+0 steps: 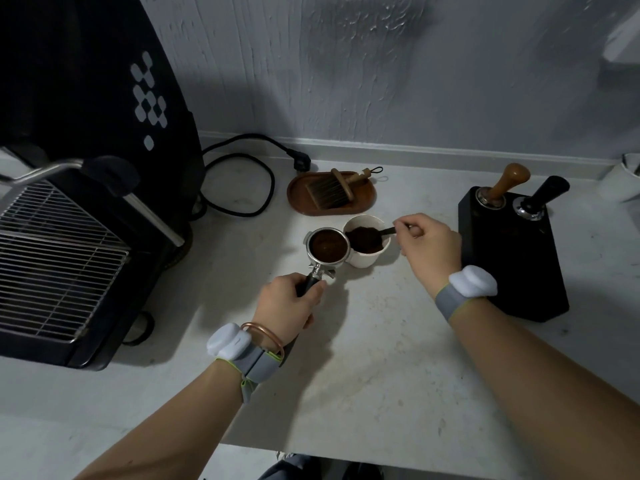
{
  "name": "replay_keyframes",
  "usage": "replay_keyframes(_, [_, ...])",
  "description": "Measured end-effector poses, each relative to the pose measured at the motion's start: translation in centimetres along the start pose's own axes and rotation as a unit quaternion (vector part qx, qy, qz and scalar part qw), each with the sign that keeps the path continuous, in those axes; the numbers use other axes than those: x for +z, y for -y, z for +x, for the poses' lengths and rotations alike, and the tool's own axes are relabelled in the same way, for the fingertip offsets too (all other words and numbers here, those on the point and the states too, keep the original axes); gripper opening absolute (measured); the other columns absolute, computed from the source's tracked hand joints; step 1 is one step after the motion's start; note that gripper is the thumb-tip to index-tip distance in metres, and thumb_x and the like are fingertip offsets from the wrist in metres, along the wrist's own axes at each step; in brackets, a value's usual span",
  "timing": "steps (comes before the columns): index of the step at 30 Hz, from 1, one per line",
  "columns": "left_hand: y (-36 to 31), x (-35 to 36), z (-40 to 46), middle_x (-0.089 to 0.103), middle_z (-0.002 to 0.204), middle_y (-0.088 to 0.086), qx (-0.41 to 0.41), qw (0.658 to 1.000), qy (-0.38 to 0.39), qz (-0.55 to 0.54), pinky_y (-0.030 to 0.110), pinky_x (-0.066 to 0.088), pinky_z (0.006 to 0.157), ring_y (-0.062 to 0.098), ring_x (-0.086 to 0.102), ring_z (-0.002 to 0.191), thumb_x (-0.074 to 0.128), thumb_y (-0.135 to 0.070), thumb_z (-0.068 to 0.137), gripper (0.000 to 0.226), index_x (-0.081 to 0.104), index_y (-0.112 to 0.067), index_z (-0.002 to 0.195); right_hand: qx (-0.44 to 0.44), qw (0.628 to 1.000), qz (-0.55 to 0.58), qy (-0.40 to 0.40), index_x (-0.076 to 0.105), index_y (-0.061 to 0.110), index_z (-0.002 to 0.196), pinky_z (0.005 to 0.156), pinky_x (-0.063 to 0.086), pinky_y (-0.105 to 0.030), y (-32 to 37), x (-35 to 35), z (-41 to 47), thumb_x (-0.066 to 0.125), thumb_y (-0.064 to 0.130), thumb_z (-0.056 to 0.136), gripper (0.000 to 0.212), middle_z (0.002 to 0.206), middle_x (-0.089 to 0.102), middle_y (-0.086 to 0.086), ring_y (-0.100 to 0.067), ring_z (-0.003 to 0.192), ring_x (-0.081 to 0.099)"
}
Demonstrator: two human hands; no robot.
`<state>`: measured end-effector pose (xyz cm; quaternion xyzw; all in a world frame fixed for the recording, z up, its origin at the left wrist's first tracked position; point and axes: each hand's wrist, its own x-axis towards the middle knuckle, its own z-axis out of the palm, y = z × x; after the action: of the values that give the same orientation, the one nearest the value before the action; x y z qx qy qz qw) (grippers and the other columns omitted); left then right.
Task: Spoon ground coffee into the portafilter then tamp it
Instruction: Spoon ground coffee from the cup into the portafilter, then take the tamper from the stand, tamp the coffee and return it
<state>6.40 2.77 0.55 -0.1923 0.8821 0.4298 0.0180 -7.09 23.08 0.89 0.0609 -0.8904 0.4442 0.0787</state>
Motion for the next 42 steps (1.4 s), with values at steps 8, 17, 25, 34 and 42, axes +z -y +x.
replay_keyframes(8, [0.2, 0.3, -0.6, 0.064, 0.042, -0.008, -0.002, 1.000, 0.009, 0.026, 0.003, 0.039, 0.047, 0.002, 0.057, 0.034, 0.058, -0.047, 0.091, 0.034, 0.064, -0.022, 0.069, 0.002, 0.996, -0.067, 0.059, 0.071, 0.023, 0.089, 0.061, 0.048, -0.029, -1.0, 1.9, -0.2, 0.063, 0.025, 0.088, 0.008, 0.055, 0.051, 0.017, -0.025, 0.071, 0.062])
replay_keyframes(17, [-2.0, 1.1, -1.6, 0.066, 0.044, -0.005, 0.031, 0.998, 0.035, 0.041, 0.007, 0.040, 0.048, 0.003, 0.058, 0.036, 0.058, -0.047, 0.091, 0.033, 0.064, -0.022, 0.069, -0.002, 1.000, -0.020, 0.014, 0.059, 0.029, 0.110, 0.060, 0.040, -0.019, -3.6, -2.5, 0.9, 0.065, 0.051, 0.085, 0.034, 0.075, 0.061, 0.006, -0.005, 0.067, 0.056])
replay_keyframes(25, [-5.7, 4.3, -2.0, 0.068, 0.047, -0.003, 0.073, 0.994, 0.076, 0.023, 0.007, 0.044, 0.052, 0.004, 0.059, 0.036, 0.060, -0.042, 0.091, 0.028, 0.065, -0.023, 0.070, -0.013, 0.988, -0.111, -0.105, 0.055, 0.022, 0.116, 0.085, 0.050, -0.042, -7.1, -10.9, 4.5, 0.061, 0.034, 0.091, 0.028, 0.122, 0.051, -0.008, -0.027, 0.102, 0.058])
replay_keyframes(34, [-8.4, 8.4, -1.4, 0.068, 0.047, -0.002, 0.069, 0.993, 0.097, 0.013, 0.010, 0.045, 0.049, 0.005, 0.060, 0.036, 0.063, -0.038, 0.090, 0.026, 0.065, -0.022, 0.069, 0.106, 0.978, -0.136, -0.122, 0.051, 0.020, 0.129, 0.079, 0.035, -0.022, -12.1, -16.0, 10.1, 0.062, 0.028, 0.091, 0.040, 0.133, 0.047, -0.015, -0.033, 0.103, 0.059])
replay_keyframes(42, [-9.5, 11.2, 0.2, 0.067, 0.046, -0.005, 0.060, 0.993, 0.099, 0.024, 0.009, 0.044, 0.054, 0.005, 0.059, 0.036, 0.062, -0.040, 0.091, 0.029, 0.063, -0.022, 0.068, 0.099, 0.983, -0.143, -0.054, 0.046, 0.025, 0.136, 0.082, 0.039, -0.029, -14.9, -15.7, 13.1, 0.061, 0.028, 0.091, 0.048, 0.125, 0.053, -0.019, -0.038, 0.108, 0.055])
